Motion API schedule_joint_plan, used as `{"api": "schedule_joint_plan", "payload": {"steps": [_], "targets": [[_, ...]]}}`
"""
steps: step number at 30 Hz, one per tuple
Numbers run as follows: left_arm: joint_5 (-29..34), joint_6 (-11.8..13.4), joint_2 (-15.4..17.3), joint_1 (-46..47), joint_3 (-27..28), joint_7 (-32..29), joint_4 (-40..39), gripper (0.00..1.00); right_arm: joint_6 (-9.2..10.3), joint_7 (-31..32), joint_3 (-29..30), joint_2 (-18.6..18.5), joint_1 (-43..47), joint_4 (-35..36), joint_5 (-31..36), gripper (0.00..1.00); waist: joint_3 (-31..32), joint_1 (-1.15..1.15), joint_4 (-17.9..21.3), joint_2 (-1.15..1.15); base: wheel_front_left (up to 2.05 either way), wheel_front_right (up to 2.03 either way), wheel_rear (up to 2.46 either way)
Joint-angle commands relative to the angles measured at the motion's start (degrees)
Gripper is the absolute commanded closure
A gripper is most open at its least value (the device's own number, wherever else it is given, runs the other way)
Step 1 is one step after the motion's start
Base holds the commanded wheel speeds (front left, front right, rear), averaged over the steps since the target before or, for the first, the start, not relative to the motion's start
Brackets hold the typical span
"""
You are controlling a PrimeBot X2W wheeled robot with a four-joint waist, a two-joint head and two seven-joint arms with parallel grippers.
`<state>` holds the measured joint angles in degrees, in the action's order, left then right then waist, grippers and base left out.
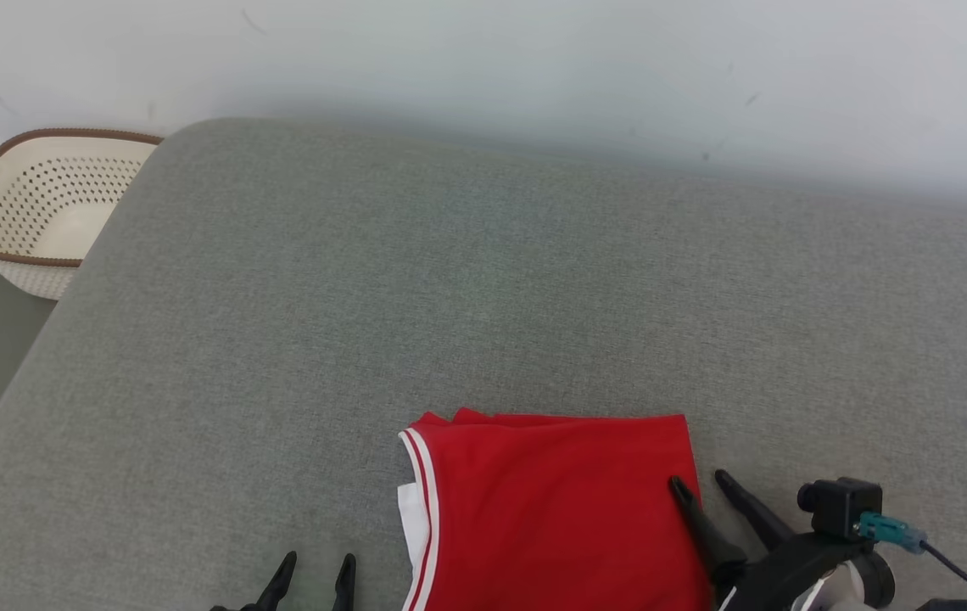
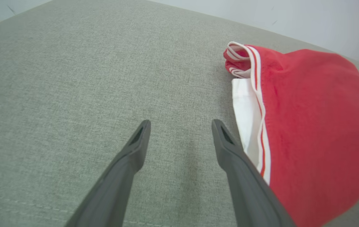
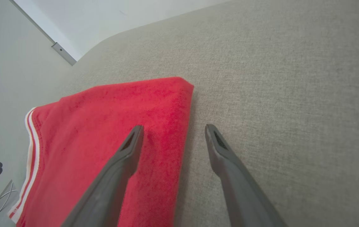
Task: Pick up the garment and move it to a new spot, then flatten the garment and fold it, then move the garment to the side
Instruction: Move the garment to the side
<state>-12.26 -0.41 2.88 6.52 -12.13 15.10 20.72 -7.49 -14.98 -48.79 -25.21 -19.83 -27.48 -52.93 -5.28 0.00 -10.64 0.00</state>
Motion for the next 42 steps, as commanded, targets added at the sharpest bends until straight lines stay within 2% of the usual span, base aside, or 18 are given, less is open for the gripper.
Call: {"api": "schedule_joint_plan", "payload": {"steps": [1,9,10,11,12,13,18,23,37,42], "targets": [[0.29,0.06,0.07,0.3,-0.07,0.05,0.05,0.0,0.01,-0.22,-0.26,0.66,0.5,-1.06,-0.4,0.0,-0.21,0.0,-0.81,0.0,0.0,0.0,0.0],[1.08,0.1,0.07,0.54,-0.14,0.05,-0.85,0.0,0.01,-0.05,-1.58,3.94,-1.56,-7.82,-1.09,0.0,-0.33,0.0,-3.21,0.0,0.0,0.0,0.0],[1.21,0.2,0.05,0.53,-0.15,0.05,-1.08,0.0,0.01,-0.03,-2.25,4.22,-1.97,-8.53,-0.82,0.26,-0.32,0.0,-3.36,0.0,0.0,0.0,0.0],[1.38,0.29,0.06,0.51,-0.11,0.05,-1.31,0.0,0.01,-0.02,-2.54,4.55,-2.29,-8.92,-1.0,0.57,-0.35,0.0,-3.42,0.0,0.0,0.0,0.0],[1.53,0.39,0.06,0.49,-0.05,0.05,-1.55,0.0,0.01,-0.03,-2.84,4.83,-2.53,-9.16,-1.23,0.96,-0.38,0.0,-3.4,0.0,0.0,0.0,0.0],[1.6,0.39,0.06,0.43,0.01,0.05,-1.7,0.0,0.01,-0.04,-3.06,4.8,-3.1,-9.15,-0.97,1.0,-0.4,0.0,-3.32,0.0,0.0,0.0,0.0],[2.15,0.38,0.05,0.23,0.42,0.05,-2.45,0.0,0.01,-0.13,-0.01,4.02,-5.05,-8.26,0.93,1.0,-0.11,0.0,-1.9,0.0,0.0,0.0,0.0],[3.04,0.41,0.06,0.08,1.0,0.05,-3.25,0.0,0.01,-0.14,4.75,4.13,-4.86,-7.81,3.84,1.0,0.86,0.0,2.01,0.0,0.0,0.0,0.0],[4.82,-0.07,0.05,1.89,1.61,0.05,-5.46,0.0,0.01,-0.13,9.19,5.08,-2.64,-8.29,7.47,1.0,2.0,0.0,21.58,0.0,0.0,0.0,0.0],[5.27,-0.09,0.07,3.05,1.4,0.05,-5.8,0.0,0.01,-0.12,9.91,4.64,-1.49,-8.22,7.55,1.0,1.62,0.0,27.03,0.0,0.0,0.0,0.0]]}}
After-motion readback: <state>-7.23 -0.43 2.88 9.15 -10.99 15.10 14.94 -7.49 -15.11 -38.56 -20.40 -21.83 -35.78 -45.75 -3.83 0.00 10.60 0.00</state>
